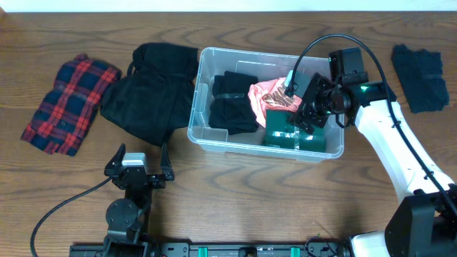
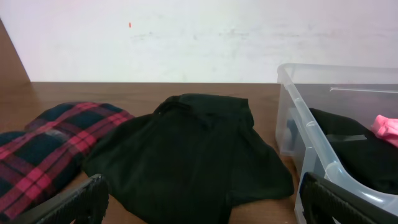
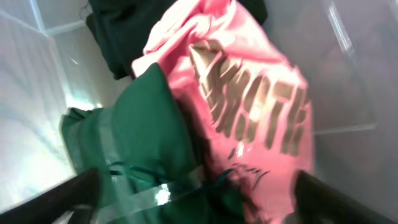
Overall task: Pack container
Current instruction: 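Press the green cloth down in the bin and open the right gripper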
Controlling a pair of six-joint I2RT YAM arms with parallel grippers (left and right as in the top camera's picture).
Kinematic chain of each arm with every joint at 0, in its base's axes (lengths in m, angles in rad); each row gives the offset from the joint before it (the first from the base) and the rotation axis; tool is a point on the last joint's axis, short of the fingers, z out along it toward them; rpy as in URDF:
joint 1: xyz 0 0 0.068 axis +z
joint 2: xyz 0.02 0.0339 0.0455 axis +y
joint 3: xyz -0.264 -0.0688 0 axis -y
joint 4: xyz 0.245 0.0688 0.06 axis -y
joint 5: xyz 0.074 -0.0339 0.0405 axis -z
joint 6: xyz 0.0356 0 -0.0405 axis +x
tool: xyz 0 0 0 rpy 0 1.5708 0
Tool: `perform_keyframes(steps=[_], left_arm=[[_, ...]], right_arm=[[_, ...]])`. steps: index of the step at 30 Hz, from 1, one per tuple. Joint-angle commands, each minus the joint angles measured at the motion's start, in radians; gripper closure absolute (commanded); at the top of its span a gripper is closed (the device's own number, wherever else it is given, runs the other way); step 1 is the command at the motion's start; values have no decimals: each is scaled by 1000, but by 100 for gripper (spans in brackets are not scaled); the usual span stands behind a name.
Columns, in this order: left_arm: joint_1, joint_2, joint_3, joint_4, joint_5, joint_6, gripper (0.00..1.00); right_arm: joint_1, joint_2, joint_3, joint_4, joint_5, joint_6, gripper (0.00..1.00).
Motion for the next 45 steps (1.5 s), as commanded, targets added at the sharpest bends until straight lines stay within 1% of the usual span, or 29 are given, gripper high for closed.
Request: perform_keyframes(steps=[1, 2, 3, 6, 11, 17, 22, 28, 34, 37, 41, 45], left_arm=[[-2, -5, -20, -37, -19, 13, 2], [-2, -5, -20, -37, -19, 13, 2], [-2, -5, -20, -37, -19, 13, 2], [-2, -5, -20, -37, -19, 13, 2], [-2, -5, -20, -37, -19, 13, 2], [-2, -5, -20, -37, -19, 13, 2], [-2, -5, -20, -37, -19, 13, 2], [-2, -5, -20, -37, -19, 14, 2], [-2, -5, -20, -37, -19, 13, 2], [-2, -5, -20, -37, -19, 13, 2], [-2, -5, -20, -37, -19, 13, 2], [-2, -5, -20, -37, -19, 13, 2]], right_arm=[[6, -6, 11, -21, -11, 98, 62], [6, -6, 11, -24, -11, 130, 79], [6, -6, 11, -28, -11, 180, 91], [7, -6, 11, -40, -11, 286, 99], [15, -6, 10, -55, -10, 468, 99], [57, -2, 3, -78, 6, 484, 99], [72, 2, -26, -76, 109, 592, 99], [72, 2, -80, -56, 154, 648, 99], [72, 2, -188, 100, 154, 649, 99], [72, 2, -267, 235, 168, 649, 99], [72, 2, -364, 390, 238, 649, 99], [72, 1, -380, 392, 262, 648, 98]])
